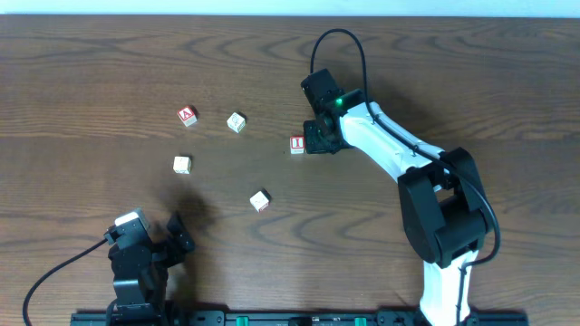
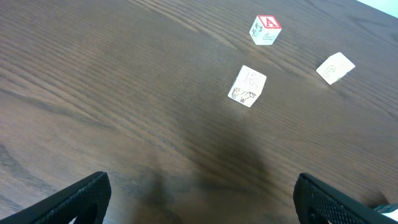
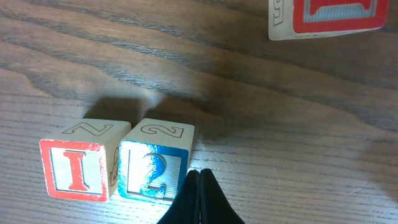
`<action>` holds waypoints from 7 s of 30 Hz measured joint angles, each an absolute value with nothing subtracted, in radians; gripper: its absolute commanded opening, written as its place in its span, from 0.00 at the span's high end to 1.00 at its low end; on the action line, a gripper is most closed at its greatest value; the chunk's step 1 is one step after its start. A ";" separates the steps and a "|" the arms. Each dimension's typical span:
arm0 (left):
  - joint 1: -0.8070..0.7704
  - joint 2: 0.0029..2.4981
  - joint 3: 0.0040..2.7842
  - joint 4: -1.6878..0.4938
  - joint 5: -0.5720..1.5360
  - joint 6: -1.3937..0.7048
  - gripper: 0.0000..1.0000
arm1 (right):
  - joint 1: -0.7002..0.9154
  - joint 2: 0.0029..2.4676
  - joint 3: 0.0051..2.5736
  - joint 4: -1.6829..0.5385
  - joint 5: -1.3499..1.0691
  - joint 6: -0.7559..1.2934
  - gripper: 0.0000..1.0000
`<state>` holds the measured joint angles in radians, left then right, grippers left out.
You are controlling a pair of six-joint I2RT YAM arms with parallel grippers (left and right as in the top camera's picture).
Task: Spell out Ai2
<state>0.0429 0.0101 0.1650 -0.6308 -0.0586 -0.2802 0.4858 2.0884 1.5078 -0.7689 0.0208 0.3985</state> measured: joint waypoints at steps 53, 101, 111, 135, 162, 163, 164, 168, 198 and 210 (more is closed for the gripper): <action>0.043 0.010 0.165 -0.631 -0.059 -0.280 0.05 | 0.458 1.320 1.186 -0.809 0.203 0.351 0.98; 0.043 0.009 0.165 -0.631 -0.059 -0.280 0.05 | 0.456 0.537 0.618 -0.830 0.127 0.440 0.01; 0.043 0.009 0.165 -0.631 -0.022 -0.281 0.05 | 0.456 0.537 0.618 -0.830 0.127 0.440 0.01; 0.043 0.202 0.164 -0.199 0.030 -0.287 0.05 | 0.456 0.536 0.617 -0.831 0.123 0.440 0.01; 0.043 1.488 1.016 -0.193 -0.002 -0.073 0.05 | 0.456 0.539 0.614 -0.831 0.123 0.440 0.01; 0.043 1.523 1.058 -0.200 0.001 -0.073 0.05 | 0.456 0.539 0.614 -0.831 0.123 0.440 0.01; 0.043 1.553 1.095 -0.213 0.002 -0.076 0.05 | 0.456 0.539 0.614 -0.830 0.123 0.440 0.01; 0.043 1.669 1.254 -0.272 0.012 -0.110 0.05 | 0.456 0.540 0.614 -0.830 0.124 0.440 0.01; -0.019 1.911 1.566 -0.538 0.274 -0.296 0.05 | 0.456 0.539 0.614 -0.831 0.123 0.440 0.01; -0.047 1.911 1.566 -0.616 0.122 -0.513 0.04 | 0.456 0.539 0.614 -0.831 0.123 0.440 0.01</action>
<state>-0.0467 1.9114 1.5661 -0.6163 0.1219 -0.5133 0.4564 0.5392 0.6136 -0.8307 0.1230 0.4400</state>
